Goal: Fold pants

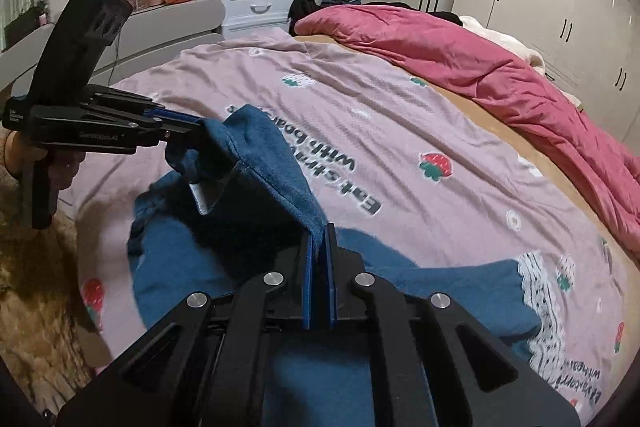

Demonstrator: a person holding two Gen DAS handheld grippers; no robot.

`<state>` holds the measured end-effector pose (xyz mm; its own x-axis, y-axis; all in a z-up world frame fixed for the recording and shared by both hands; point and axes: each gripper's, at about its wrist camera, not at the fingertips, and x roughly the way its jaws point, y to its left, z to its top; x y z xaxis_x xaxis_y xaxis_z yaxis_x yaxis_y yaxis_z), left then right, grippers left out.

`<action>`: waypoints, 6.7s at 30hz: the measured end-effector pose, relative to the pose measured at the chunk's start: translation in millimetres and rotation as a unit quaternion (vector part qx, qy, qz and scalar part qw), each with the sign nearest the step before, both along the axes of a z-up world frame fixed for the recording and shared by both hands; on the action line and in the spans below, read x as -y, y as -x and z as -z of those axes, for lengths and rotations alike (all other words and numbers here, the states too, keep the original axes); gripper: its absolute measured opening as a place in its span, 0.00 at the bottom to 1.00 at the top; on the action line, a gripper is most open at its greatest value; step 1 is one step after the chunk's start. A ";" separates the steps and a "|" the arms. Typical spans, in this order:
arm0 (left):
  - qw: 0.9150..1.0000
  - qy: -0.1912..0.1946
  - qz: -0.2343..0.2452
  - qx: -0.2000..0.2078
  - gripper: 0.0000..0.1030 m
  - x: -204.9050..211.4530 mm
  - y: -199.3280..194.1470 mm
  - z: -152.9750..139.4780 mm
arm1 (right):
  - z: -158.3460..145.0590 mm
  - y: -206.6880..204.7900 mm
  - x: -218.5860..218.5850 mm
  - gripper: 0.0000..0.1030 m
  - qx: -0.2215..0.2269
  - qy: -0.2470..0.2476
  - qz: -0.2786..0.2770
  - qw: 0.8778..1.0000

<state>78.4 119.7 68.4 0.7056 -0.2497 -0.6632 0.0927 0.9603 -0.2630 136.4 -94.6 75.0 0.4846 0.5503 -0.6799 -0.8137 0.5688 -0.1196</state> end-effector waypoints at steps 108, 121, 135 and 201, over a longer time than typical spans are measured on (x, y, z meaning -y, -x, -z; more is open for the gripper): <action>0.984 -0.038 0.137 -0.104 0.25 180.7 -31.5 65.4 | 93.5 -225.8 77.4 0.31 -0.153 0.054 0.289 0.943; 0.988 -0.052 0.125 -0.074 0.59 188.4 -39.4 62.5 | 13.8 -145.6 191.5 0.10 -0.112 -0.127 0.300 0.939; 0.974 -0.104 0.196 -0.047 0.00 204.7 -14.4 44.7 | 21.8 -9.0 312.3 0.10 -0.135 -0.257 0.373 0.881; 0.984 0.044 -0.163 -0.058 0.33 -16.2 72.7 39.7 | 112.6 59.5 223.1 0.65 -0.122 -0.086 0.323 0.935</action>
<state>5.7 135.9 28.6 0.6782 -0.0829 -0.7301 -0.2518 0.9072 -0.3369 77.0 -317.7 -37.6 0.5954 0.3075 -0.7423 -0.2853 0.9446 0.1624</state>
